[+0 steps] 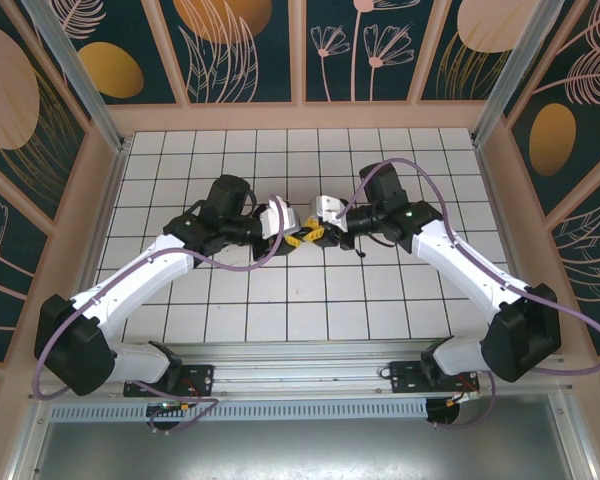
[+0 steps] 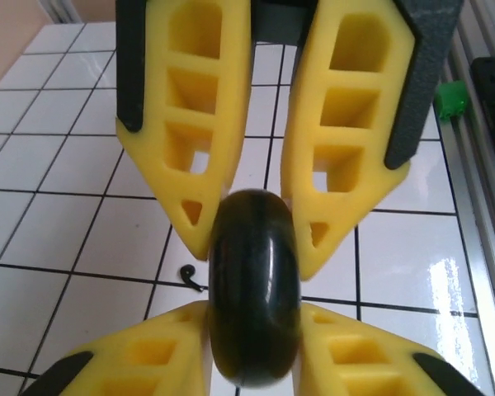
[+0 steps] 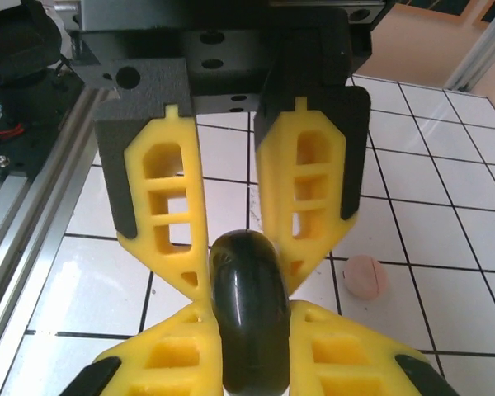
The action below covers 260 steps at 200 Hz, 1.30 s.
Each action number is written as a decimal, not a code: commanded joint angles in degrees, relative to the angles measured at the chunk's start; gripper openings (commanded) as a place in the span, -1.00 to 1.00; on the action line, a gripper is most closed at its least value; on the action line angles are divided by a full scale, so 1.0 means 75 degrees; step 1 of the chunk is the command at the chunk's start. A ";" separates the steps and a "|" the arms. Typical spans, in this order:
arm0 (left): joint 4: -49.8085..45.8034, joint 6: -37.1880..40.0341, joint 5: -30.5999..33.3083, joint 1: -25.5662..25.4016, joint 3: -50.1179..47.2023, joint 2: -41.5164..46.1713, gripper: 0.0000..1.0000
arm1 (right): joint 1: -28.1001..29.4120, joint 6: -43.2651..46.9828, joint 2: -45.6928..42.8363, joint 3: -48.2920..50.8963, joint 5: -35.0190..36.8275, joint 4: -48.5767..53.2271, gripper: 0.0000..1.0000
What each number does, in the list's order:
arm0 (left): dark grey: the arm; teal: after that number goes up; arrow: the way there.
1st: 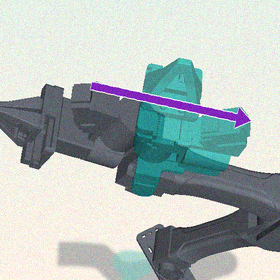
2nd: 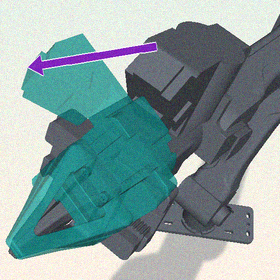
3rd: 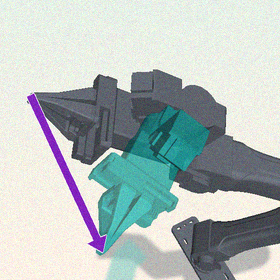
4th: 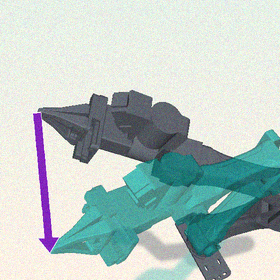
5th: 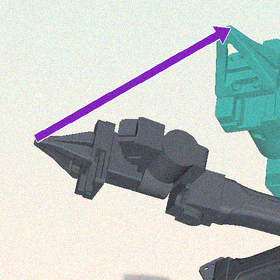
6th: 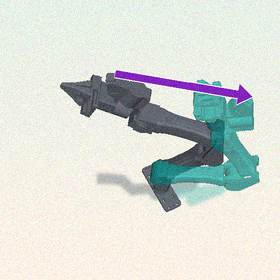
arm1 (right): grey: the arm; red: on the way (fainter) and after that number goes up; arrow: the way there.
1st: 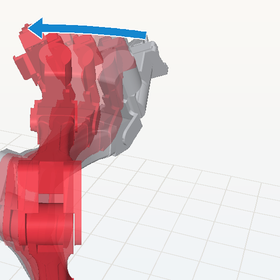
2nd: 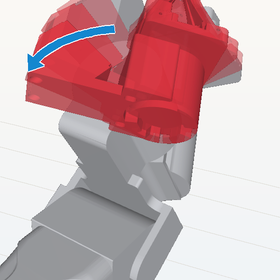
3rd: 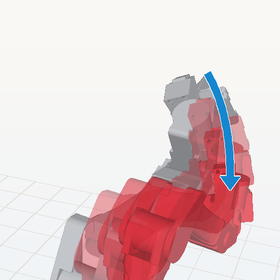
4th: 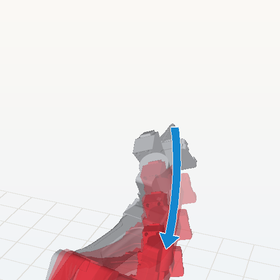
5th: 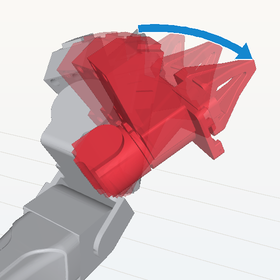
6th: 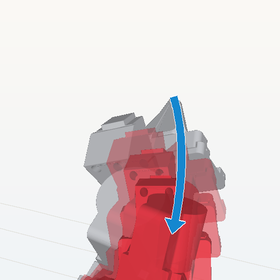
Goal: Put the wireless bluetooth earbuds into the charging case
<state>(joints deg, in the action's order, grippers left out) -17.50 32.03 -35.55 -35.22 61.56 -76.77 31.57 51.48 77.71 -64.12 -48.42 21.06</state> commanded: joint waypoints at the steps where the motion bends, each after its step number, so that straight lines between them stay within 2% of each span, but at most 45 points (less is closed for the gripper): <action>1: 0.0800 -0.0174 -0.0385 -0.0046 -0.0107 0.0229 -0.25 | -0.0492 -0.0621 -0.0499 0.0471 -0.1009 -0.0914 -0.84; 31: 0.2313 -0.0792 -0.1094 -0.0042 -0.0731 0.0469 -0.10 | -0.1299 -0.2708 -0.1649 0.2172 -0.2062 -0.3764 -0.84; 50: 0.3036 -0.1323 -0.1662 -0.0044 -0.1104 0.0408 -0.07 | -0.1539 -0.3737 -0.2182 0.2926 -0.2188 -0.4959 -0.84; 69: 0.3731 -0.1759 -0.2078 -0.0038 -0.1233 0.0291 -0.06 | -0.1588 -0.5245 -0.2499 0.3841 -0.2252 -0.6967 -0.84; 92: 0.3959 -0.1940 -0.2348 -0.0041 -0.1157 0.0140 -0.06 | -0.1540 -0.6610 -0.2553 0.4506 -0.1968 -0.8849 -0.83; 204: 0.3810 -0.1910 -0.2584 -0.0099 -0.0974 0.0099 -0.05 | -0.0896 -0.6352 -0.1891 0.3940 -0.1864 -0.8680 -0.82; 222: 0.3672 -0.1826 -0.2584 -0.0111 -0.0923 0.0078 -0.13 | -0.0835 -0.6315 -0.1753 0.3813 -0.1875 -0.8673 -0.83; 260: 0.3352 -0.1599 -0.2540 -0.0110 -0.0830 0.0088 -0.51 | -0.0799 -0.6253 -0.1571 0.3604 -0.1956 -0.8558 -0.82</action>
<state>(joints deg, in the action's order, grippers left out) 9.15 18.48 -53.49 -35.70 53.36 -75.92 25.02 3.95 65.34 -34.74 -62.72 -41.80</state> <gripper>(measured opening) 0.295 0.178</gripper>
